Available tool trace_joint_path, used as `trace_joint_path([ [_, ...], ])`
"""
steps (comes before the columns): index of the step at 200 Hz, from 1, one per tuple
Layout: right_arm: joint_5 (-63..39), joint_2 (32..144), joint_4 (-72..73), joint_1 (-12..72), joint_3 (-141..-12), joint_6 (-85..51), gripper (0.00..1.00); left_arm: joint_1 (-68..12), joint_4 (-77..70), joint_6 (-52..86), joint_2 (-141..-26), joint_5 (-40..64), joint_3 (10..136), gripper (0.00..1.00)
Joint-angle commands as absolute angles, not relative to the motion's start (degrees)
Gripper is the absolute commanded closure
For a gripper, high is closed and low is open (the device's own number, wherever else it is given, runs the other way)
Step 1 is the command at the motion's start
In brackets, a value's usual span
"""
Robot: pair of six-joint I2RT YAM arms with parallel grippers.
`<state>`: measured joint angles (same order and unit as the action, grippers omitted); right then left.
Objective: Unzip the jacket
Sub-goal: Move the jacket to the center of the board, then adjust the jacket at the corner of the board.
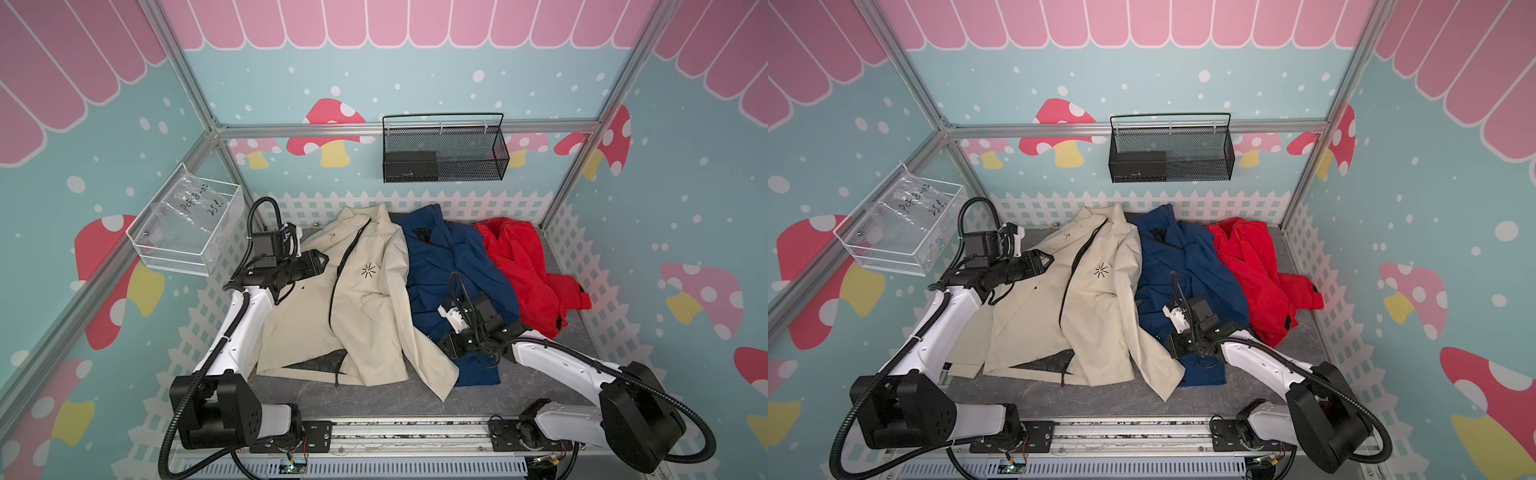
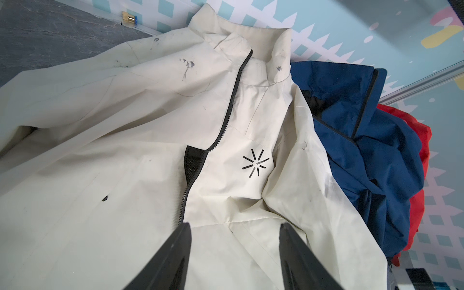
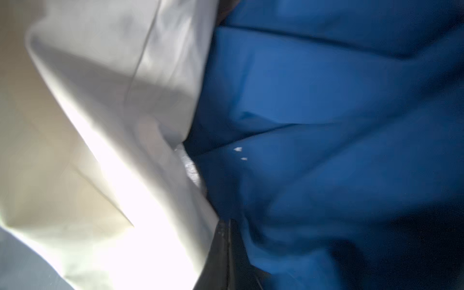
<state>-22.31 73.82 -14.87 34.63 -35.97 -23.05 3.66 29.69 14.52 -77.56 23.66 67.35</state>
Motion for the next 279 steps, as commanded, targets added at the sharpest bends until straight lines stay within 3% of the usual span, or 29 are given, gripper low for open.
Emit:
trace_joint_path([
  [1,-24.81,77.65,-11.05,38.14,-35.87,-24.74,0.98,3.65,28.74,14.17,-76.65,23.38,66.62,0.41],
  [45,-35.28,79.23,-2.38,40.97,-37.85,-25.48,0.98,3.66,28.74,14.06,-76.47,23.03,66.44,0.41],
  [75,-33.39,74.72,-2.75,40.04,-42.78,-24.36,0.96,3.66,27.99,14.67,-76.65,23.31,66.26,0.42],
  [85,-31.2,73.65,-5.08,37.83,-45.85,-23.21,0.91,3.62,27.71,14.77,-76.49,23.55,66.18,0.42],
  [96,-27.7,72.35,-7.44,33.45,-48.83,-22.11,0.76,3.63,27.06,14.68,-75.99,23.58,65.83,0.42],
  [103,-26.55,71.37,-7.58,29.72,-49.99,-21.67,0.54,3.64,26.35,14.68,-75.29,23.1,65.45,0.42],
  [110,-25.89,70.51,-6.95,25.77,-50.79,-21.28,0.24,3.65,25.53,14.84,-74.56,22.19,64.9,0.42],
  [115,-25.58,70.17,-6.27,23.16,-51.39,-20.92,0.1,3.71,24.78,14.9,-73.92,21.35,64.48,0.41],
  [126,-24.6,69.86,-5.32,18.64,-53.4,-18.82,0.01,3.79,22.66,15.03,-72.33,19.13,63.15,0.4],
  [149,-18.49,71.11,-2.86,12.61,-56.3,-13.89,0.0,3.96,18.52,15.41,-68.99,15.09,60.28,0.35],
  [176,-14.41,70.81,4.28,6.41,-53.7,-10.47,0.0,3.97,12.61,15.7,-65.11,10.16,55.87,0.21],
  [201,-14.72,69.51,10.68,0.01,-48.28,-11.03,0.01,3.83,10.19,18.75,-62.93,5.42,52.76,0.17],
  [234,-17.54,73.28,6.05,-9.83,-49.02,-12.14,0.0,3.67,7.76,20.9,-61.91,6.42,48.39,0.1],
  [279,-14.92,79.46,3.46,-10.96,-54.58,-5.72,0.0,3.48,10.87,19.42,-60.73,7.02,49.21,0.1],
])
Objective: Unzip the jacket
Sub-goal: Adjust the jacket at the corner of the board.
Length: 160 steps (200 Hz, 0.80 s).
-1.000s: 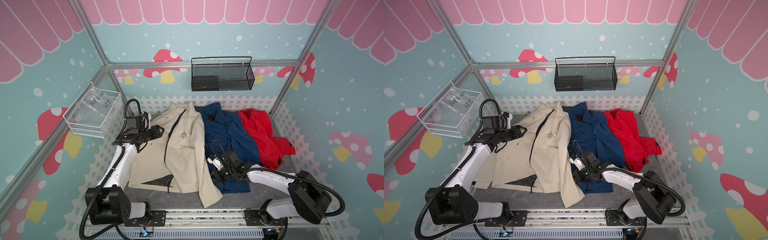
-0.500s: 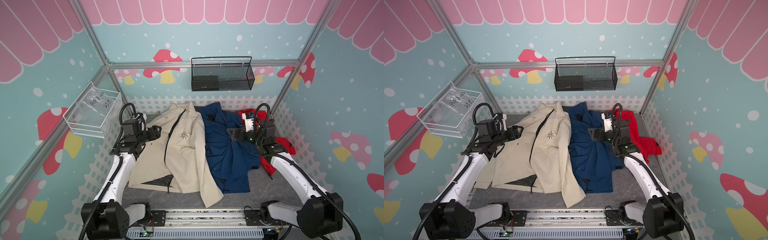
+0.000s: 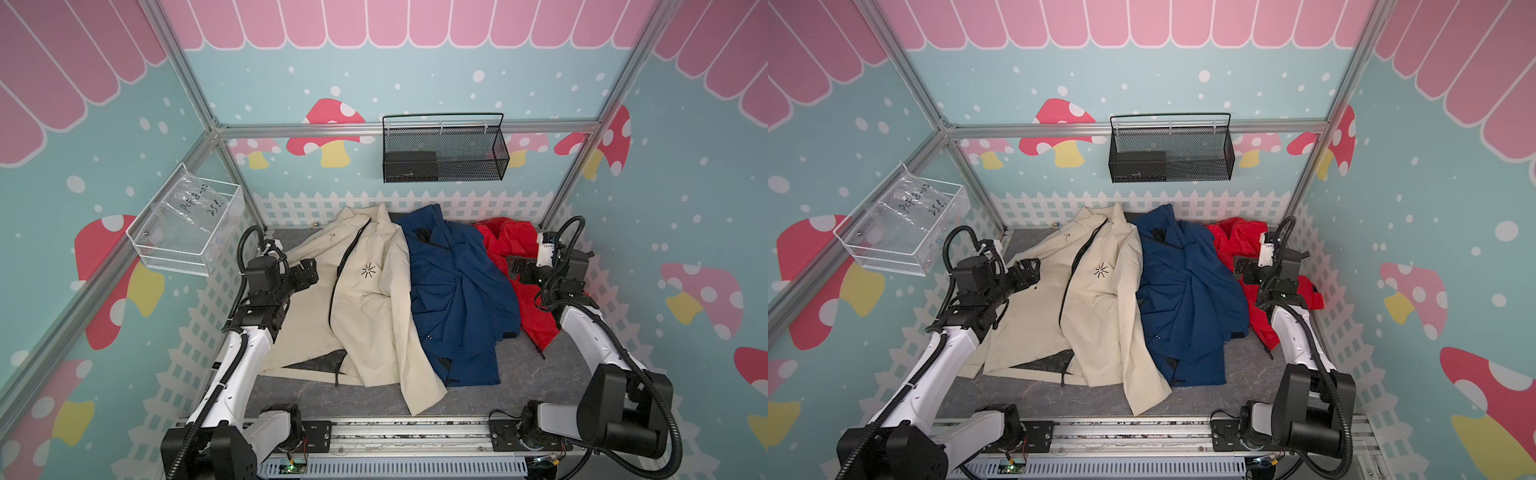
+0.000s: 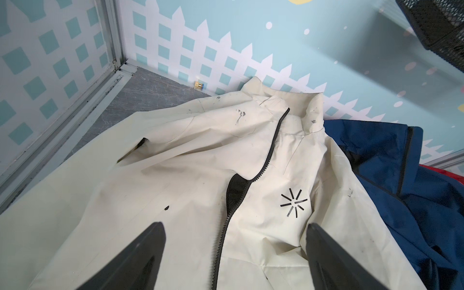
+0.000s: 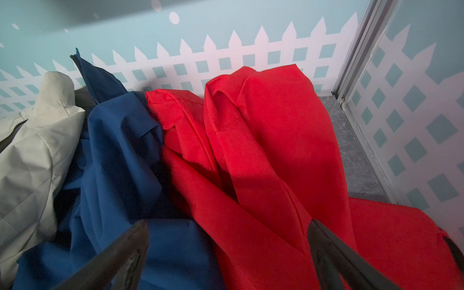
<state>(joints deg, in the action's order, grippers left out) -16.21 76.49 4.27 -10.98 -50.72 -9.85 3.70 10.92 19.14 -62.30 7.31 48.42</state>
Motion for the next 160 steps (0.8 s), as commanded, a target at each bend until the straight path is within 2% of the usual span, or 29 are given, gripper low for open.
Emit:
trace_joint_path([
  [1,-14.76,79.72,3.36,-11.02,-54.8,-5.67,0.0,3.5,10.89,19.42,-60.73,7.12,49.26,0.1],
  [56,-15.55,97.79,-1.62,-11.28,-67.28,-0.29,0.0,3.51,10.93,19.19,-61.82,9.01,49.8,0.1],
  [90,-27.16,109.16,-5.66,-11.23,-74.11,4.13,0.0,3.45,10.27,19.73,-63.39,10.26,50.09,0.1],
  [103,-28.07,114.87,-9.96,-11.24,-79.37,5.16,0.03,3.48,10.3,19.67,-63.61,10.24,50.27,0.1],
  [114,-27.5,118.06,-10.96,-11.17,-82.36,4.03,0.12,3.51,9.85,19.6,-63.85,10.17,50.19,0.1],
  [124,-28.56,120.0,-10.64,-11.31,-84.48,2.95,0.26,3.54,9.54,19.68,-64.2,10.26,50.23,0.1],
  [129,-29.0,120.67,-10.1,-11.32,-85.67,2.13,0.35,3.52,9.58,19.62,-64.44,10.51,50.34,0.1],
  [137,-29.29,121.95,-9.63,-11.33,-88.16,0.64,0.67,3.52,9.58,19.64,-64.86,10.71,50.58,0.11],
  [142,-28.72,122.56,-9.38,-11.34,-89.91,-0.35,0.81,3.52,9.64,19.69,-65.07,10.83,50.71,0.11],
  [148,-27.58,123.17,-9.14,-11.32,-92.11,-1.64,0.9,3.58,9.74,19.66,-65.28,10.96,50.93,0.11],
  [160,-22.8,123.87,-9.25,-11.28,-97.05,-4.72,0.98,3.5,10.18,19.61,-65.46,10.88,51.23,0.11],
])
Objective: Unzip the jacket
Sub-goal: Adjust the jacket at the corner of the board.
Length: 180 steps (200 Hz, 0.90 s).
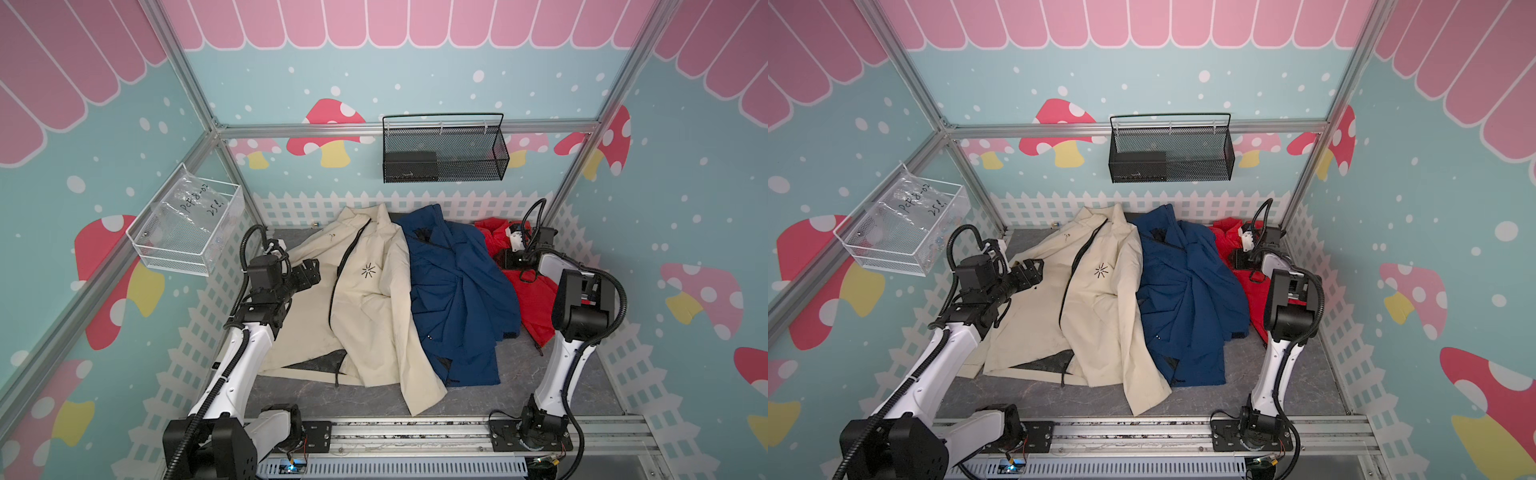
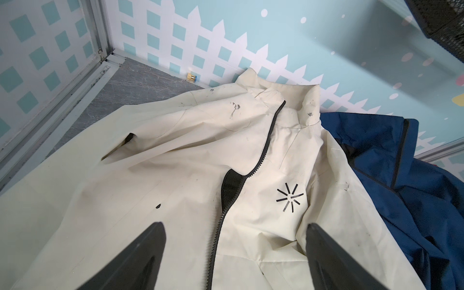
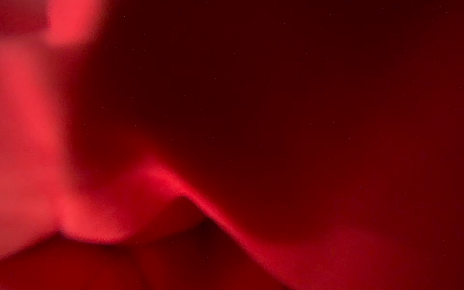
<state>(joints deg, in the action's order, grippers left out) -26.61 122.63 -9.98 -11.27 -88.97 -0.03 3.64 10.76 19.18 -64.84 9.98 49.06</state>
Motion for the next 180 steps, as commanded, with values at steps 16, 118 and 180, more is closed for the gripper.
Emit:
trace_joint_path([
  [16,-15.56,123.18,-9.24,-11.62,-100.79,-9.43,1.0,3.53,10.37,19.51,-65.3,10.55,51.17,0.11],
  [118,-10.72,99.85,2.83,-11.74,-74.14,-17.44,0.01,2.67,8.12,23.02,-65.92,3.53,48.51,0.11],
  [180,-9.99,70.89,32.46,-11.69,-35.79,-12.73,0.0,-8.42,-21.37,16.12,-63.46,-24.83,30.65,0.1],
])
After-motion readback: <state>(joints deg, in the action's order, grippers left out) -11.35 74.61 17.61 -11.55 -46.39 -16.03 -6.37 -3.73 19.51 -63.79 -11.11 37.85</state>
